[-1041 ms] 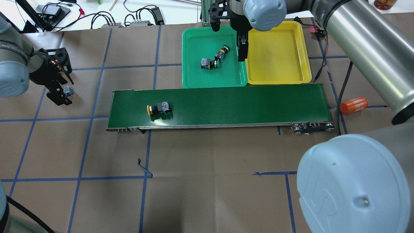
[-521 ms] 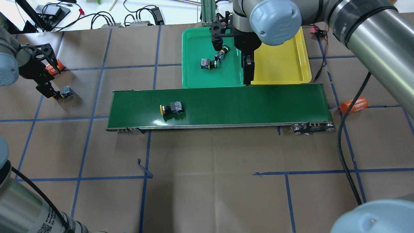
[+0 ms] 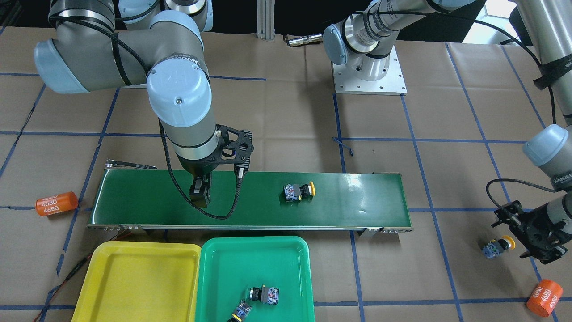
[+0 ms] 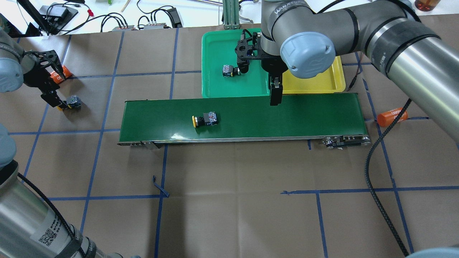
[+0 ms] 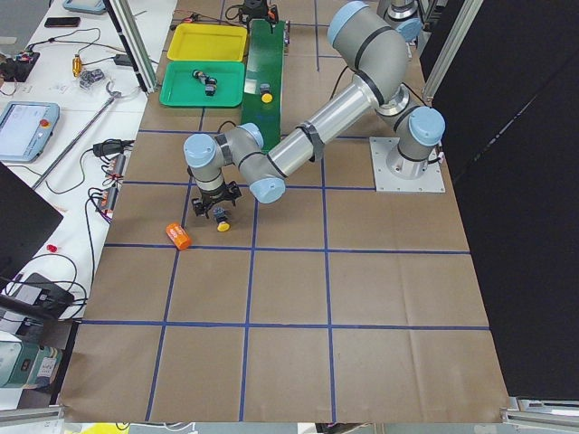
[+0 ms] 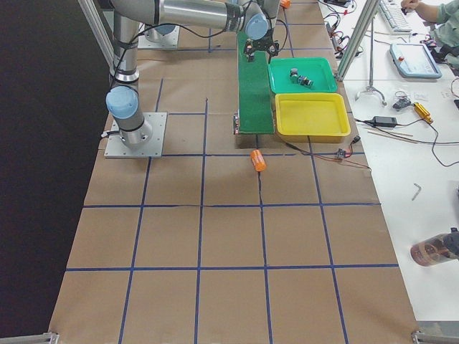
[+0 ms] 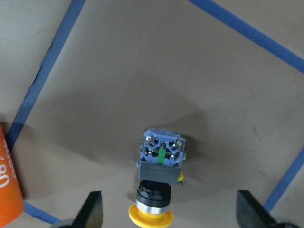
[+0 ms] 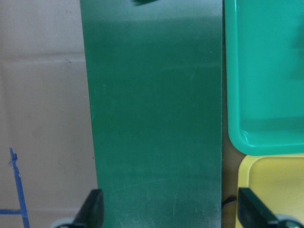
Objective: Sort buttons by color to trays
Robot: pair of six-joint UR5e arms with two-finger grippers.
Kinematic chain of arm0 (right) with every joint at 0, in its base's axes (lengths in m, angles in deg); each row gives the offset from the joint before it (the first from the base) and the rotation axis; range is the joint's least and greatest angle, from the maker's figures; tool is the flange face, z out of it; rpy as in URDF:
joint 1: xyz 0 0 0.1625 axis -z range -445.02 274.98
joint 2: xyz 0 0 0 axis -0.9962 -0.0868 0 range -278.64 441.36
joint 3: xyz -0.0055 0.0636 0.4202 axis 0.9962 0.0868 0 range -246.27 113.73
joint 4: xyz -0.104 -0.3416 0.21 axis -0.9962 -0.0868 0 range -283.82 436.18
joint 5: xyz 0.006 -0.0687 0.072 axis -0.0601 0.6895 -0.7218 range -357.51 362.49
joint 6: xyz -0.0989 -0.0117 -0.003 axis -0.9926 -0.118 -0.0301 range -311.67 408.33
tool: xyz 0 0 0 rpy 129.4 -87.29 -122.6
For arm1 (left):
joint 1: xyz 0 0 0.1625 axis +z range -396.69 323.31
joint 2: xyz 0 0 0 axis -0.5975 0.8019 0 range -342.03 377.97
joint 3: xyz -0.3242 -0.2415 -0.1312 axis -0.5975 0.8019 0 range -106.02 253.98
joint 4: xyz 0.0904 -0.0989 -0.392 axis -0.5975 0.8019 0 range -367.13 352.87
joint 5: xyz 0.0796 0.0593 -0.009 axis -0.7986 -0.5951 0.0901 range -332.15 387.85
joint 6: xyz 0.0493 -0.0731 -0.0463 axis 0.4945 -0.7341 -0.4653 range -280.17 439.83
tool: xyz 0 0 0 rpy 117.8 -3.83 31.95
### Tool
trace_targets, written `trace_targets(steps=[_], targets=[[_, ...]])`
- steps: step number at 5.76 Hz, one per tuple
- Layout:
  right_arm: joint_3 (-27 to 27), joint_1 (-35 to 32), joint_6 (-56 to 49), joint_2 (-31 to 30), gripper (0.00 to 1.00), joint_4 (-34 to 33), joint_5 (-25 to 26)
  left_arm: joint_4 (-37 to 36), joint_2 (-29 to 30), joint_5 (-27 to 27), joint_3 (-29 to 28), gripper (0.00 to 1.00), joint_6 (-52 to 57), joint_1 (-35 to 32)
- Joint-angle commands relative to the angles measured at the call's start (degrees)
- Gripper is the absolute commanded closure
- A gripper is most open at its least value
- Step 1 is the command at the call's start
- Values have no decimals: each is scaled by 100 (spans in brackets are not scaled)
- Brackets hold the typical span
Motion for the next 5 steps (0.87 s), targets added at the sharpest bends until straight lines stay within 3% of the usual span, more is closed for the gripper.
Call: trace_targets(steps=[1, 2, 3, 4, 5], targets=[[-270, -92, 133, 41, 0, -441, -28, -70, 320, 18, -20, 3, 20, 9], [-428, -328, 221, 85, 0, -887, -159, -70, 356, 18, -12, 4, 20, 9], [-630, -487, 491, 164, 0, -1092, -186, -70, 357, 18, -20, 24, 89, 0], [-867, -619, 537, 217, 0, -1398, -186, -157, 322, -17, -12, 77, 247, -35], [-1043, -673, 547, 261, 0, -1775, -186, -158, 295, -26, -12, 94, 231, -35]])
